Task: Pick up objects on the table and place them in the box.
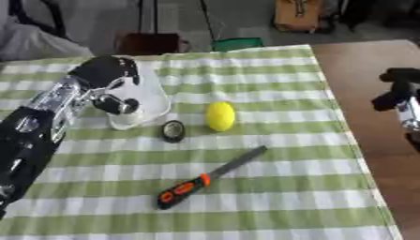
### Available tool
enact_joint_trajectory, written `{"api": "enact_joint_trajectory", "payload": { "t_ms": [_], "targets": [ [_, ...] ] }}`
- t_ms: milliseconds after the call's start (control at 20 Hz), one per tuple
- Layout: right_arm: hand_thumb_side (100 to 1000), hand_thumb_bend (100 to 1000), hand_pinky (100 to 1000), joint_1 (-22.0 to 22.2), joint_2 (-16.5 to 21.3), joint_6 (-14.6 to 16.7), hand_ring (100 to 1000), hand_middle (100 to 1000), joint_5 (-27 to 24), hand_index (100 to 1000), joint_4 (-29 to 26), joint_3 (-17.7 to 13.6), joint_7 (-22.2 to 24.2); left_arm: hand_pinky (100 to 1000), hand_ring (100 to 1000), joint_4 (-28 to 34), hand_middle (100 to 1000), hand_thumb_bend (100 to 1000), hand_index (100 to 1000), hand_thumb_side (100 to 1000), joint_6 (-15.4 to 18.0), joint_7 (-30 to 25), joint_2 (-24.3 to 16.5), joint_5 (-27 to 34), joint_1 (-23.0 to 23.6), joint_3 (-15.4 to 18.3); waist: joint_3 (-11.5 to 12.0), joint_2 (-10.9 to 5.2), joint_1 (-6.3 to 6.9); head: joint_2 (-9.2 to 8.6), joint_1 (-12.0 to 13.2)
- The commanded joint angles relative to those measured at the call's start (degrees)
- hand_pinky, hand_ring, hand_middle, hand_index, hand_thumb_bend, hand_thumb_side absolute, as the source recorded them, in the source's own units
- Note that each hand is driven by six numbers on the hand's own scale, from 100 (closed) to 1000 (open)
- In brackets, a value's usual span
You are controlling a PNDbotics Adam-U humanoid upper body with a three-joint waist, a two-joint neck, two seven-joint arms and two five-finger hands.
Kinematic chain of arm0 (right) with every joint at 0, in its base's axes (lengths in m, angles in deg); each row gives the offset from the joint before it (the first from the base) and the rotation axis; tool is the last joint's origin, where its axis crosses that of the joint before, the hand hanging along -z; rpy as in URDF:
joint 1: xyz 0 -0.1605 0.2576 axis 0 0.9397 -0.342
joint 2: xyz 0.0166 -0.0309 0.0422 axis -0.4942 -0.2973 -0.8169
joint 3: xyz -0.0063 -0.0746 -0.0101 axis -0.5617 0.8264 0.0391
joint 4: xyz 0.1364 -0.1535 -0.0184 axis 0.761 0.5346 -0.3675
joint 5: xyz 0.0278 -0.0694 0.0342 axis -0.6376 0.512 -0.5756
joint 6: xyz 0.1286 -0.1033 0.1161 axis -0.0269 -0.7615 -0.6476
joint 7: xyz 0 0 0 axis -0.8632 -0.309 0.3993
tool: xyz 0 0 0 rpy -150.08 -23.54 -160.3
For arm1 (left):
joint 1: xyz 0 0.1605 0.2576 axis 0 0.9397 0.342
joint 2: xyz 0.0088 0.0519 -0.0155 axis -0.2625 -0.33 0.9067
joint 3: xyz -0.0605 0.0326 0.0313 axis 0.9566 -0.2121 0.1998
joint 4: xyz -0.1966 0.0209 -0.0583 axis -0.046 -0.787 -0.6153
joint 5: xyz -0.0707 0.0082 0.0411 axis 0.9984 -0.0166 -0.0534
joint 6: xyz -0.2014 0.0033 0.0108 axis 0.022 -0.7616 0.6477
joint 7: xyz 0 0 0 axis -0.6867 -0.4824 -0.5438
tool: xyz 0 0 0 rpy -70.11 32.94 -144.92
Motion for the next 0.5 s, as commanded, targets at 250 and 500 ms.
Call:
{"api": "enact_joint_trajectory", "payload": {
  "t_ms": [250, 500],
  "targets": [
    [621, 192, 582, -0.23, 0.92, 0.07, 577, 708, -0.29, 774, -1.31, -0.59, -0.07, 715, 729, 8.90, 731, 326, 760, 262, -5.21, 3.26, -5.53, 8.11, -1.91, 3.44, 0.32, -1.29, -0.43, -0.48, -0.17],
    [619, 196, 583, 0.11, 0.94, 0.21, 577, 709, -0.17, 774, -1.31, -0.85, -0.29, 628, 696, 20.94, 685, 357, 753, 436, -7.46, 5.89, -8.09, 19.29, 0.58, 6.44, 0.83, -1.40, -0.86, -0.43, -0.60]
  ]
}}
